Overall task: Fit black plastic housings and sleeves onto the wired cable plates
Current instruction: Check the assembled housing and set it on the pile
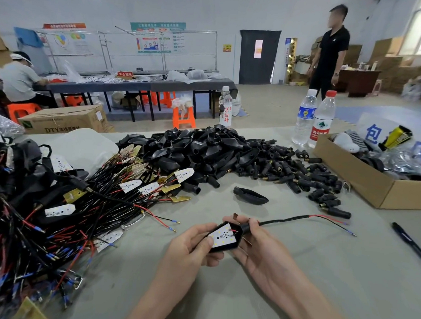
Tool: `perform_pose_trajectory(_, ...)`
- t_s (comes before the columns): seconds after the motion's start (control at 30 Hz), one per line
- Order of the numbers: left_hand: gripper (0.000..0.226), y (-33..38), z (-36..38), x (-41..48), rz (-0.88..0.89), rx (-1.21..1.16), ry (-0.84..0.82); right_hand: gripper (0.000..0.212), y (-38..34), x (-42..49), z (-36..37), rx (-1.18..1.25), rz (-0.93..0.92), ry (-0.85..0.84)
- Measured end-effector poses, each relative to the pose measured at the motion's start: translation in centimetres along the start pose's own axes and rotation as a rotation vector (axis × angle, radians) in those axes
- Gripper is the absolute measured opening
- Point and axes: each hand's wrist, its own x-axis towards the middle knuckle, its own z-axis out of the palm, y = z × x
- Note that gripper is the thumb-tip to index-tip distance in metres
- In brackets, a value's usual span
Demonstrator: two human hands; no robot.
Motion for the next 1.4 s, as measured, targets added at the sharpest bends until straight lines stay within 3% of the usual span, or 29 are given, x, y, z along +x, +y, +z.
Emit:
perform_pose_trajectory(0.6,0.022,0.3,-0.2,0.1,0.025,-0.021,0.055,0.046,0.3,-0.2,0.1,-0.069,-0.025,-0.003)
perform_pose_trajectory(0.73,0.025,0.2,-1.5,0.8,0.048,-0.044,0.256,0.037,-0.3,0.1,0.0,-0.082,-0.106,0.1)
perform_pose_trajectory(0.9,0.021,0.2,-4.8,1.5,0.097,-0.104,0.695,0.03,-1.9,0.2,-1.2,-0.132,-0.209,0.303)
perform_pose_trajectory(1.07,0.029,0.3,-6.7,0.8,0.135,-0.018,0.908,0.029,-1.9,0.1,-1.6,-0.185,-0.209,0.288)
perform_pose_trajectory(1.17,0.036,0.5,-6.7,0.3,0.128,0.225,0.989,0.03,-1.7,0.0,-1.4,-0.262,-0.216,0.252)
perform_pose_trajectory(1.23,0.042,1.1,-5.9,-0.2,0.265,0.538,1.042,0.033,-1.7,0.0,-1.2,-0.302,-0.23,0.219)
perform_pose_trajectory(1.3,0.041,1.4,-3.6,-0.5,0.498,0.694,0.893,0.035,-1.3,0.1,-0.9,-0.334,-0.237,0.157)
perform_pose_trajectory(1.4,0.034,0.5,0.8,-1.0,0.656,0.754,0.445,0.035,-0.3,0.0,-0.5,-0.398,-0.206,-0.002)
